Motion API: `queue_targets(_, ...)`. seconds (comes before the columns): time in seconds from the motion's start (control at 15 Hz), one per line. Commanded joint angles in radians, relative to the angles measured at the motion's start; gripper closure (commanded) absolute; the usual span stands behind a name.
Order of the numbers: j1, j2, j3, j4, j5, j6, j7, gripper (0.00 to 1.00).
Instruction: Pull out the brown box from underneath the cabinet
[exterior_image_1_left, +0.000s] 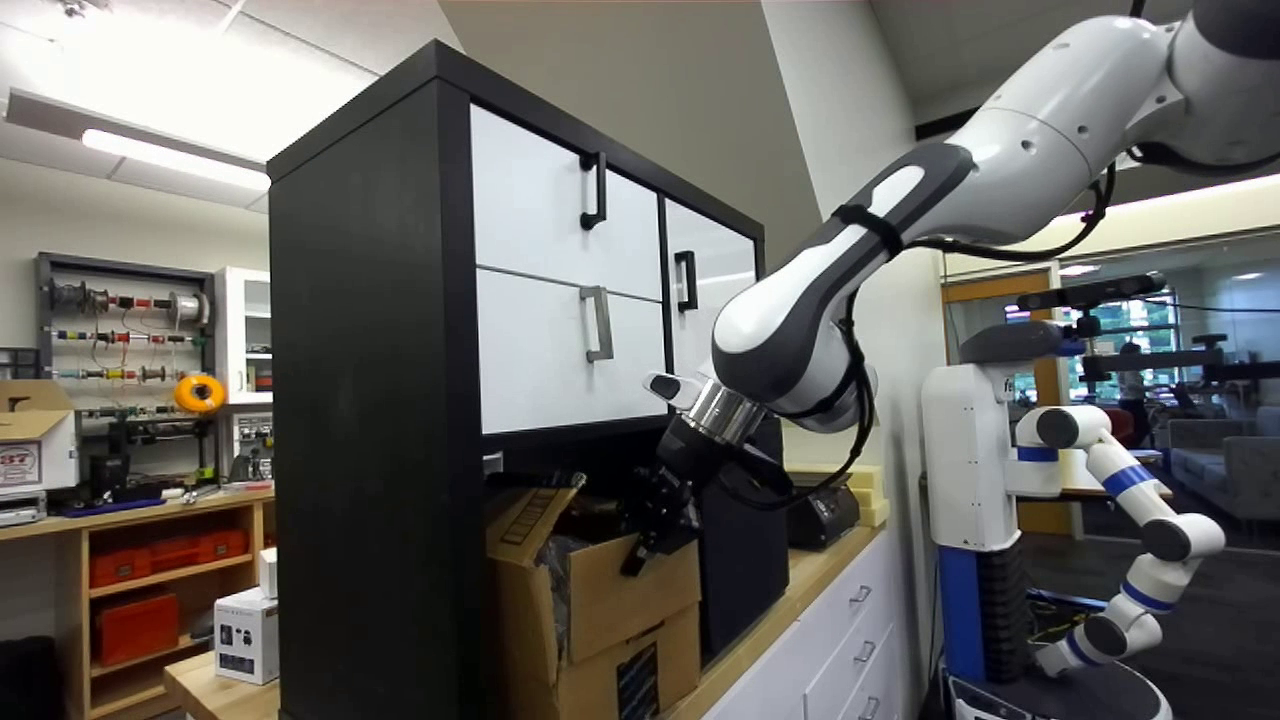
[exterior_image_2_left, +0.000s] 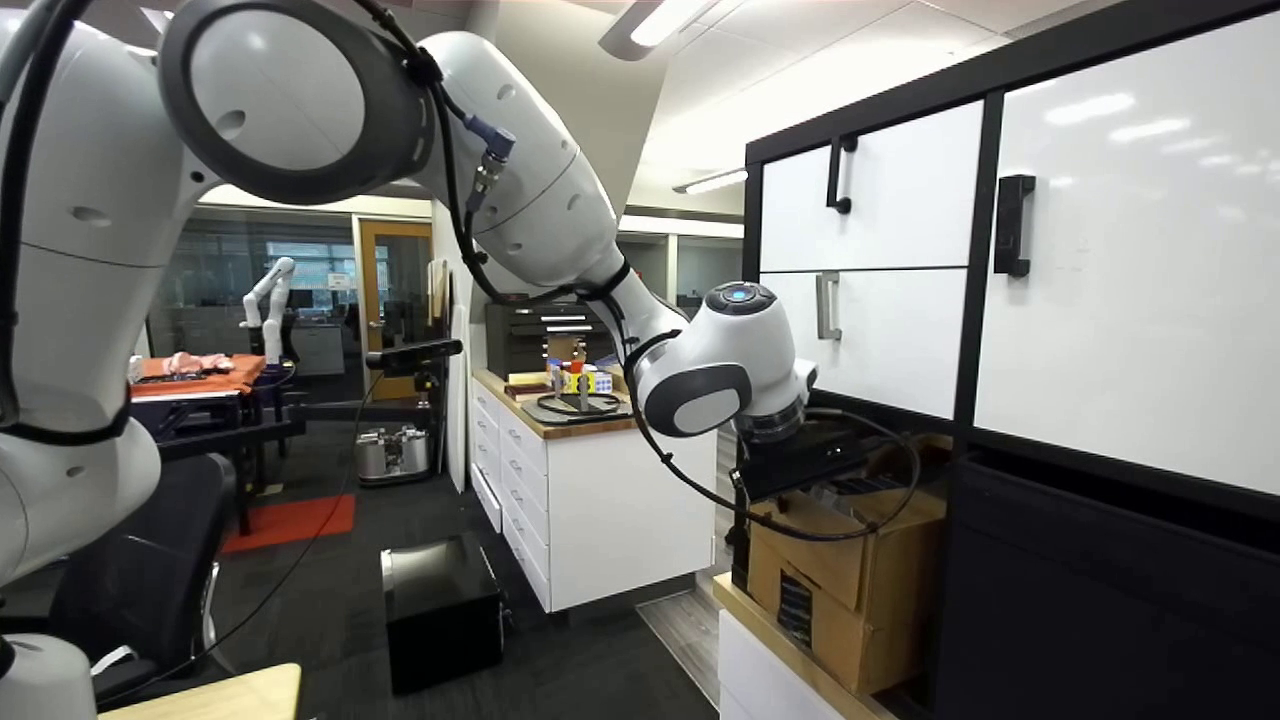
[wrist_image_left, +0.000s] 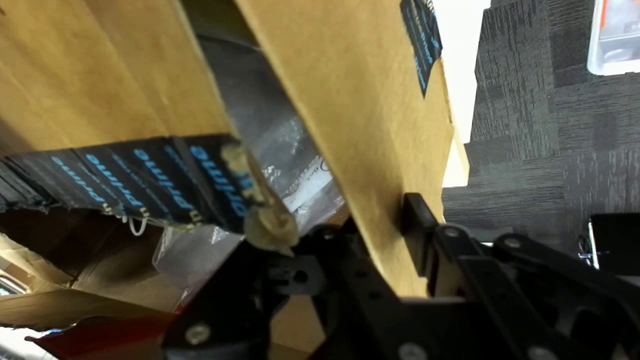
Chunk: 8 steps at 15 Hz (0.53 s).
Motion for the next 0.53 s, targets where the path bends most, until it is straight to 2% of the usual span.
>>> queue_targets(0.0,-0.112,-0.114,0.107,-0.139,0.102,0.025,-0.071,0.97)
queue_targets(0.47,-0.283,-0.227,0.266,-0.283,0.274,0.011,-0.216,0.96)
